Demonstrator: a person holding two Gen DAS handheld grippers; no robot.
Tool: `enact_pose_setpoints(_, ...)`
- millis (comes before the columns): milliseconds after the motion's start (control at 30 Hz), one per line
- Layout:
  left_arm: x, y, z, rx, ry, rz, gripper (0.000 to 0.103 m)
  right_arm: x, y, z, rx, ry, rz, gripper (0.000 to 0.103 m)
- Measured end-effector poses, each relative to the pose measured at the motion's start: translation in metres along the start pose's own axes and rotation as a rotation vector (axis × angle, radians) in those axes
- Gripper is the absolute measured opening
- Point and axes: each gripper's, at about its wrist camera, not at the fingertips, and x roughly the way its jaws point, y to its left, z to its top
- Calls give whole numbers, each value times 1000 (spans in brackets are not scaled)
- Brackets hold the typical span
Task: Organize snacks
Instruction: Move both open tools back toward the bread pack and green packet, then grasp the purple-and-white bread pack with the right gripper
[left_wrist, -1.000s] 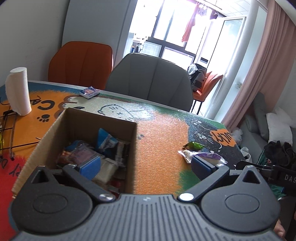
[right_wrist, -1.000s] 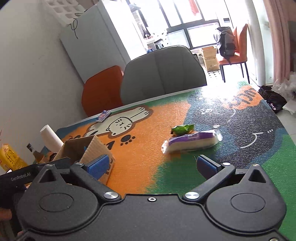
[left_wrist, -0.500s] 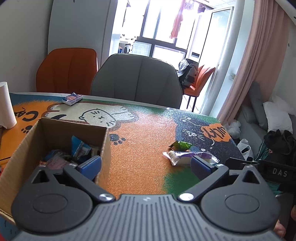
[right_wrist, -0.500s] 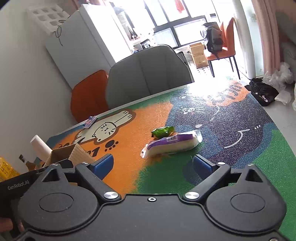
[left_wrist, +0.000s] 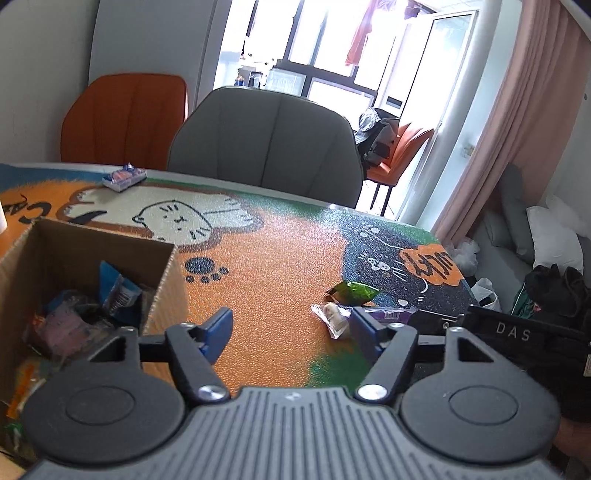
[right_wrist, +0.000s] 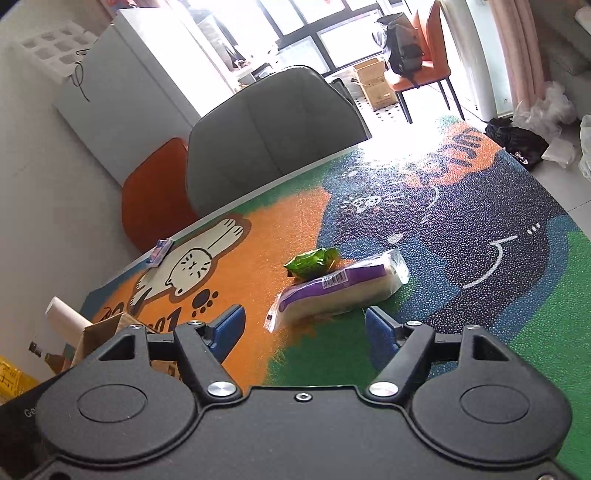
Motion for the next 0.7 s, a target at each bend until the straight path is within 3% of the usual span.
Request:
enact_pose_setpoints(333,32,-3,5,-69,20,17,67,38,-12,7,96,22,-82,73)
enact_pose_setpoints(500,44,-3,5,-95,31,22,67,55,-18,9,123,15,-150,82)
enact_pose_setpoints(700,55,-1,5,-112,39,27,68,71,-21,11,113,39,-161,85)
